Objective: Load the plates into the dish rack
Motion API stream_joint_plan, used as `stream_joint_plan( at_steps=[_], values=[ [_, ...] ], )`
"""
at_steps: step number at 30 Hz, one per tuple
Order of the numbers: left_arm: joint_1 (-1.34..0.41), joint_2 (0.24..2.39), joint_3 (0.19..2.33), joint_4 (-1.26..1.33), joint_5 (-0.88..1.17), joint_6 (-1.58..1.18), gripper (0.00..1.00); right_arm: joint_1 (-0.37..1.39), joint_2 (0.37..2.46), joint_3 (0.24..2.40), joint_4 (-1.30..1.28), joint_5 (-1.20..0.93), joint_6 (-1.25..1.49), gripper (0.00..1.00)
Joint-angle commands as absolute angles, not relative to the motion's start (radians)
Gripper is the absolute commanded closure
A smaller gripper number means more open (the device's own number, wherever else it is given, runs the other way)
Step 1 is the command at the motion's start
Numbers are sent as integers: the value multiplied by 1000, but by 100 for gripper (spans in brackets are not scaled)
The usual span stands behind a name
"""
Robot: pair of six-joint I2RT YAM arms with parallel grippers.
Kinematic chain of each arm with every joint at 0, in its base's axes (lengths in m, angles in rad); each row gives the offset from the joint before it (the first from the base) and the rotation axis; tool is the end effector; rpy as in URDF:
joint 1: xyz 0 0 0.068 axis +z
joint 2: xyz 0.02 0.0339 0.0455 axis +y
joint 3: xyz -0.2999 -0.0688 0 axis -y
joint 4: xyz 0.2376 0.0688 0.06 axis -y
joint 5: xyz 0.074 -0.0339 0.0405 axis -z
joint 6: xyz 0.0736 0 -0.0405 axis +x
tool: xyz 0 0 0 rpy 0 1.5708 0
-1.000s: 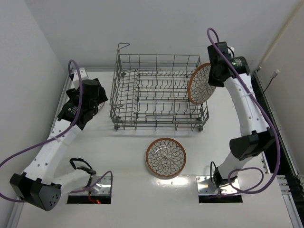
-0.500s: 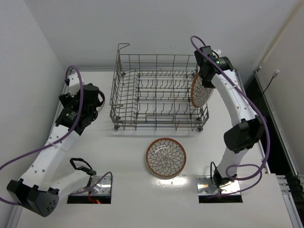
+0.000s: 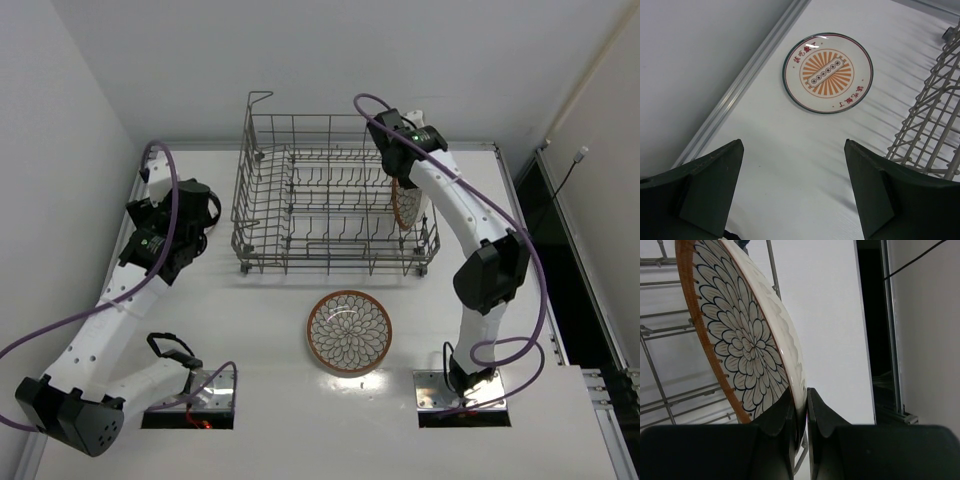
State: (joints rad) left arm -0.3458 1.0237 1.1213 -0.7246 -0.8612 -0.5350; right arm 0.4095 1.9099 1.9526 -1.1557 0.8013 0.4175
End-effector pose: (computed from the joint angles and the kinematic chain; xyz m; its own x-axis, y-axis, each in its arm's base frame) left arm 0.2008 -0.0130 0.3809 -0.2928 -0.2476 -0.9236 -0.5887 0.8078 -0.0300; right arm 0.3971 0.1147 0.3541 -0.7464 -0.0164 -0.6653 0.3466 0.8438 -0.4097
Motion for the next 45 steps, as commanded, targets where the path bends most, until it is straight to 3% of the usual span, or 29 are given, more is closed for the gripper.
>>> stream_joint_plan(
  at_steps=[1, 24, 41, 45],
  values=[
    [-356, 1003, 1112, -706, -868, -546, 20, 451, 1942, 1954, -1124, 808, 492, 100],
    [-356, 1003, 1075, -678, -839, -555, 20, 462, 1982, 1861, -1215, 646, 629, 97],
    [-356, 976, 1037, -678, -830, -555, 20, 540, 2011, 1810, -1233, 730, 629, 97],
    [-356, 976, 1028, -678, -821, -555, 20, 540, 2011, 1854, -1282, 730, 640, 85]
  ],
)
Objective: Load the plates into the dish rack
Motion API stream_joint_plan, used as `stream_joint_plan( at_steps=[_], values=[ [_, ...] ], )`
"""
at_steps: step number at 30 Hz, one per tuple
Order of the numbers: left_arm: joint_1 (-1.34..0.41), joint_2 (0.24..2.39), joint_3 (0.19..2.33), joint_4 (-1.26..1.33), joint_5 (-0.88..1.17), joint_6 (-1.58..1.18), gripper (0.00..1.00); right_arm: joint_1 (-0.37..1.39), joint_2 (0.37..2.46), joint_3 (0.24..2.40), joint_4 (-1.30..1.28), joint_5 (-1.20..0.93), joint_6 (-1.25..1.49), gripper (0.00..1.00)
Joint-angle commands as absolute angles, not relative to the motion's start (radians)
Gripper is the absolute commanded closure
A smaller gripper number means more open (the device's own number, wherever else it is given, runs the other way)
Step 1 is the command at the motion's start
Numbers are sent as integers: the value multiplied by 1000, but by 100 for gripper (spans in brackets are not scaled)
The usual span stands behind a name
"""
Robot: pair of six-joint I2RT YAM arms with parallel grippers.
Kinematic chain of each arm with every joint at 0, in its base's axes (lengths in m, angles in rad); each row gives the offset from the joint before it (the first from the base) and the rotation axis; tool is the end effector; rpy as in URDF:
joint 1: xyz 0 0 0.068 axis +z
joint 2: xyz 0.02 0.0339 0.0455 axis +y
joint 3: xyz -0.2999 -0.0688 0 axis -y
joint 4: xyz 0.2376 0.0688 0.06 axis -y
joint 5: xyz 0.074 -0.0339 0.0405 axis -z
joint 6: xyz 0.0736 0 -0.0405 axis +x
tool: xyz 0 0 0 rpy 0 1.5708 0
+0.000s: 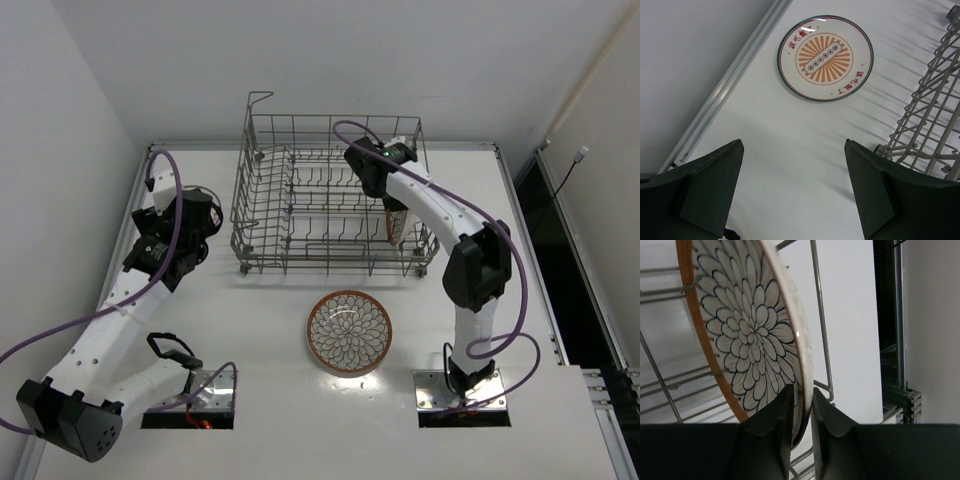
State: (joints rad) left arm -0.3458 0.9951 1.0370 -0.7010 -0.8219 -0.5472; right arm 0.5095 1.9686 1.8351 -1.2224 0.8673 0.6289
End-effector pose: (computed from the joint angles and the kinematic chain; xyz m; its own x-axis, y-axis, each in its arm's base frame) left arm 0.1968 -0.0136 0.3590 -0.3287 -0.2581 -0.9085 -0.5679 0.8226 -0.0283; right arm 0.3814 0.1488 0.2990 -0.7918 -0.0065 -0.6107 0.3614 0.8011 -0.4771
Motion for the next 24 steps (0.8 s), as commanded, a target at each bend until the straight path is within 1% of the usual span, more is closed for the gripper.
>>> stream_joint_plan(
  at_steps=[1, 5, 6, 9, 12, 15, 16, 18, 19, 20, 21, 22, 23, 24],
  values=[
    [-356, 976, 1028, -678, -821, -564, 20, 540, 2000, 1873, -1295, 730, 640, 83],
    [-356, 966, 1019, -678, -821, -574, 20, 531, 1977, 2020, -1362, 730, 620, 73],
    [-356, 966, 1009, -678, -821, -574, 20, 520, 1977, 2067, -1390, 720, 608, 68],
    [-356, 966, 1009, -678, -821, -574, 20, 509, 1935, 2108, -1399, 683, 575, 57],
    [-356, 966, 1009, -678, -811, -574, 20, 488, 1899, 2117, -1408, 643, 542, 56],
    [-356, 976, 1009, -678, -802, -574, 20, 469, 1807, 2080, -1408, 580, 532, 56],
    [-356, 976, 1009, -678, -802, -574, 20, 469, 1736, 2007, -1384, 554, 506, 56],
    [-356, 976, 1009, -669, -802, -565, 20, 469, 1634, 1884, -1286, 435, 494, 56],
    [-356, 976, 1009, -669, -802, -565, 20, 469, 1571, 1717, -1234, 381, 494, 56],
    [-356, 976, 1009, -660, -802, -565, 20, 460, 1427, 1625, -1106, 259, 494, 56],
    [-356, 985, 1009, -660, -802, -565, 20, 460, 1349, 1445, -1035, 188, 494, 56],
    [-356, 985, 1009, -660, -802, -565, 20, 460, 1272, 1361, -969, 122, 494, 56],
    [-356, 985, 1009, -660, -802, -565, 20, 450, 1135, 1288, -869, 26, 512, 56],
    [-356, 994, 1009, -660, -802, -574, 20, 449, 1076, 1159, -832, -10, 524, 56]
  ],
)
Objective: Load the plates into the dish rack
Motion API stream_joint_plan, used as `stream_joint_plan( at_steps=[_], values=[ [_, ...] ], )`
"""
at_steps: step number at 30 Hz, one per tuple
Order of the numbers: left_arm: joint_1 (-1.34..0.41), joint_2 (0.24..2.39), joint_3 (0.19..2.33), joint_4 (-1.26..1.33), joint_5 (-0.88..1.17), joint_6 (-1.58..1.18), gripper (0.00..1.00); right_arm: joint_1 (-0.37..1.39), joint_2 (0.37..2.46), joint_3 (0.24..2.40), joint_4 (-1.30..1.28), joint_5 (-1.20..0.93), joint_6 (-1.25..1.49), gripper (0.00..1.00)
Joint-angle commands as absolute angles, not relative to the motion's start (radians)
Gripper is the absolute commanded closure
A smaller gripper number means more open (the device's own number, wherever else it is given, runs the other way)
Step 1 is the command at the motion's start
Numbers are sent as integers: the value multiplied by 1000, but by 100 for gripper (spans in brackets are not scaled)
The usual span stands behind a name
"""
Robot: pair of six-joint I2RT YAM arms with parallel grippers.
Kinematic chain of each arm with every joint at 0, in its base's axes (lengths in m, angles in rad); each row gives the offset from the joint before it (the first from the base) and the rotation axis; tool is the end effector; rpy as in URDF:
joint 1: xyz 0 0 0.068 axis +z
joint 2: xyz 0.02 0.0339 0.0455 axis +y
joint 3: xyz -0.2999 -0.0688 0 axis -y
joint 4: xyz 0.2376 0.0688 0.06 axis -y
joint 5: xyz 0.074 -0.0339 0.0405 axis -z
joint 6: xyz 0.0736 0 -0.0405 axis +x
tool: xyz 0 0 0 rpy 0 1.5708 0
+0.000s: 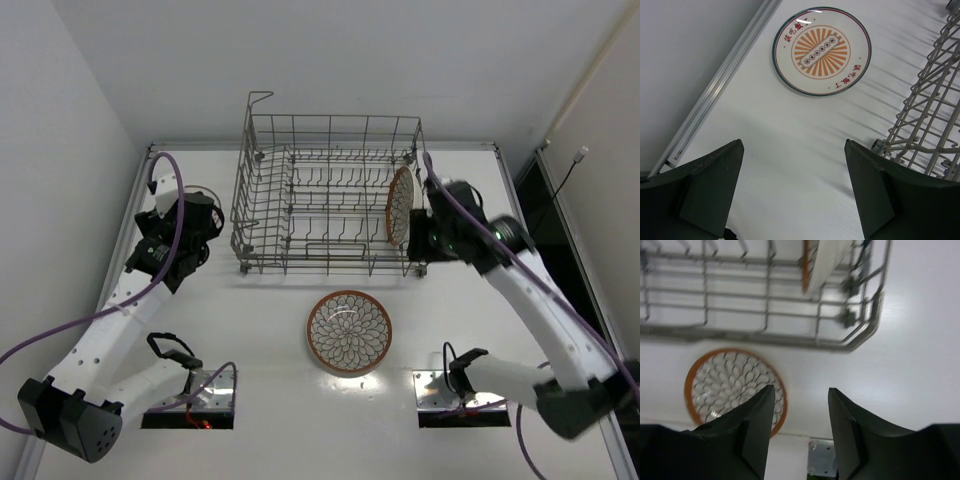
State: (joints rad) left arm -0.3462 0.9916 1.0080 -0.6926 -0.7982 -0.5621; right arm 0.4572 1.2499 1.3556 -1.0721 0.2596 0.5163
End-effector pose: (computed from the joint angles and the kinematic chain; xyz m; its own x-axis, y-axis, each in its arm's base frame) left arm 0.1968 -0.0150 0.3499 -0.3443 -0.2713 -0.8988 -0.5579 0.8291 -0.0365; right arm 0.2217 0.0880 0.3634 -0.7881 0.1440 -0.5985 0.1073 0.9895 0.0968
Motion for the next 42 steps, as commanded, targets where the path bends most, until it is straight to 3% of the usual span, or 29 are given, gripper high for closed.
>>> stream_joint_plan(
  at_steps=[1, 7, 10, 15, 17, 28, 42],
  values=[
    [-356, 994, 1009, -670, -802, -574, 20, 449, 1028, 1102, -801, -43, 535, 56],
    [-356, 994, 1009, -670, -802, -565, 20, 431, 945, 896, -839, -66, 508, 71],
    [-356, 994, 1009, -670, -802, -565, 20, 431, 893, 757, -760, -184, 488, 71],
    [-356, 994, 1009, -670, -793, -584, 20, 420, 795, 575, -672, -264, 538, 54],
    [-356, 1003, 1000, -670, -802, -584, 20, 420, 805, 565, -672, -305, 538, 52],
    [-356, 1055, 1037, -670, -802, -584, 20, 411, 790, 457, -598, -321, 500, 50],
    [-356, 1055, 1048, -670, -779, -555, 20, 420, 726, 266, -370, -267, 670, 51]
  ],
)
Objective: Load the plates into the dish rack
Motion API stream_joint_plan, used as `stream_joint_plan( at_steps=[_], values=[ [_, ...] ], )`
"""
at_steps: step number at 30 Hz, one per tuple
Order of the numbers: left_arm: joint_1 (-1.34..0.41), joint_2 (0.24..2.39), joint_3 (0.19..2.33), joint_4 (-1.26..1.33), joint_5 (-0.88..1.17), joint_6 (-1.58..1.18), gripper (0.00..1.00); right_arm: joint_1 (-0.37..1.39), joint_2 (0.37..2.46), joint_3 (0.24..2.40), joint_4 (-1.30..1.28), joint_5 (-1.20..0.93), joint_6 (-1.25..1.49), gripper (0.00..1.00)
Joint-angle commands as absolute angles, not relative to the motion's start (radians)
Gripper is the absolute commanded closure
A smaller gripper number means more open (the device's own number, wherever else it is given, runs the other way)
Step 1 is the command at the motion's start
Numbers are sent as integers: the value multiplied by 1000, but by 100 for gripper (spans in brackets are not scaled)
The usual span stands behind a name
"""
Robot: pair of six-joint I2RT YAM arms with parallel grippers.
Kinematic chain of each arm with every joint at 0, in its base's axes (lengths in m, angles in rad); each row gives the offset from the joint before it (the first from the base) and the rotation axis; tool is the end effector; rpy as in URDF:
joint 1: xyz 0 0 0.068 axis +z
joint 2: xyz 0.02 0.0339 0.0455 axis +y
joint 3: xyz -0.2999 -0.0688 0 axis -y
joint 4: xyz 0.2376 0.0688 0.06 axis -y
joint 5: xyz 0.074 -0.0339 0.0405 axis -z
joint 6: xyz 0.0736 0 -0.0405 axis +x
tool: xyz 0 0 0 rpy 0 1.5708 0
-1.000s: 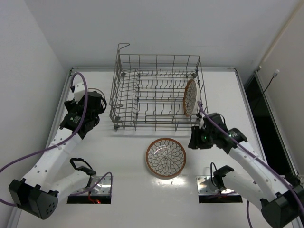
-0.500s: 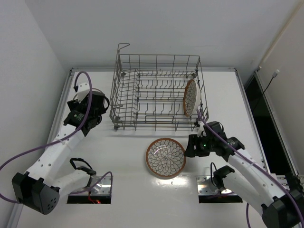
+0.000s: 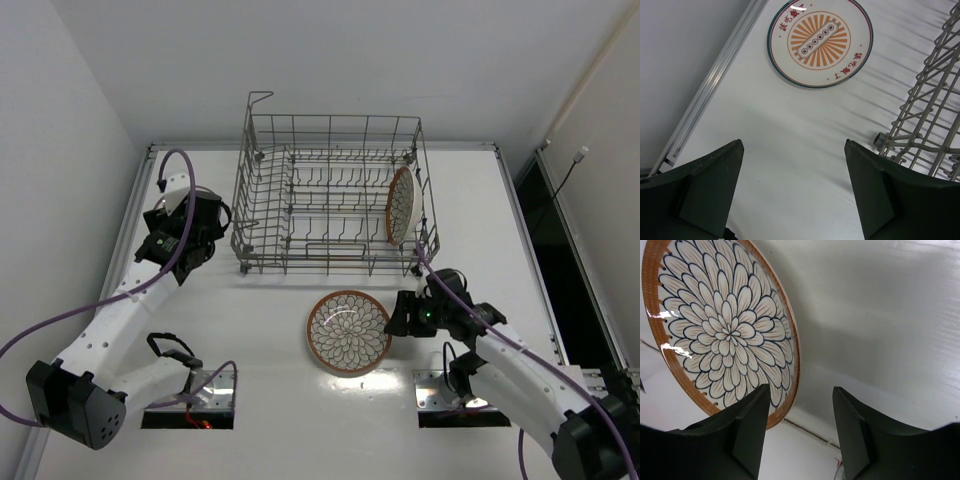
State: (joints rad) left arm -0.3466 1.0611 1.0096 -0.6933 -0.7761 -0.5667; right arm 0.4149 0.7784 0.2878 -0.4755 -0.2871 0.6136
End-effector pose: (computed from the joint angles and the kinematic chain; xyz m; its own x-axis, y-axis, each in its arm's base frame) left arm 0.2123 -0.0219 0.3372 -0.4080 -0.2600 -0.8752 -0.5464 0.8375 0.0059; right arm 0.1074 0.0701 0.1461 -0.9230 0.1969 -0.3307 -0.0030 0.8555 0.5178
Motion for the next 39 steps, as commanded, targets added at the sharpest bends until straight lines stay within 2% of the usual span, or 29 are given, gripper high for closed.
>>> stream_joint_plan(
  at_steps=[1, 11, 17, 22, 25, 27, 32, 35, 36, 39],
  values=[
    [-356, 1055, 1048, -670, -779, -555, 20, 420, 726, 256, -353, -267, 670, 51],
    [-356, 1065, 1048, -670, -750, -555, 20, 429, 799, 140, -201, -287, 733, 53],
    [-356, 1065, 1048, -670, -750, -555, 20, 449, 885, 129, -118, -296, 742, 61],
    [-356, 1065, 1048, -679, -750, -555, 20, 497, 1046, 156, -48, -325, 733, 77],
    [-356, 1065, 1048, -680, -750, -555, 20, 518, 1100, 195, -54, -316, 723, 95],
    [-356, 1065, 1048, -680, -750, -555, 20, 518, 1091, 213, -121, -289, 723, 100],
    [-356, 1055, 1029, -680, -750, -555, 20, 529, 847, 354, -473, -140, 692, 100],
    [-356, 1046, 1029, -680, -750, -555, 20, 529, 731, 524, -771, -53, 683, 100],
    [-356, 1046, 1029, -680, -750, -555, 20, 529, 718, 639, -907, -34, 683, 100],
    [-356, 1035, 1019, -680, -772, -546, 20, 529, 709, 865, -1078, 26, 713, 100]
  ],
)
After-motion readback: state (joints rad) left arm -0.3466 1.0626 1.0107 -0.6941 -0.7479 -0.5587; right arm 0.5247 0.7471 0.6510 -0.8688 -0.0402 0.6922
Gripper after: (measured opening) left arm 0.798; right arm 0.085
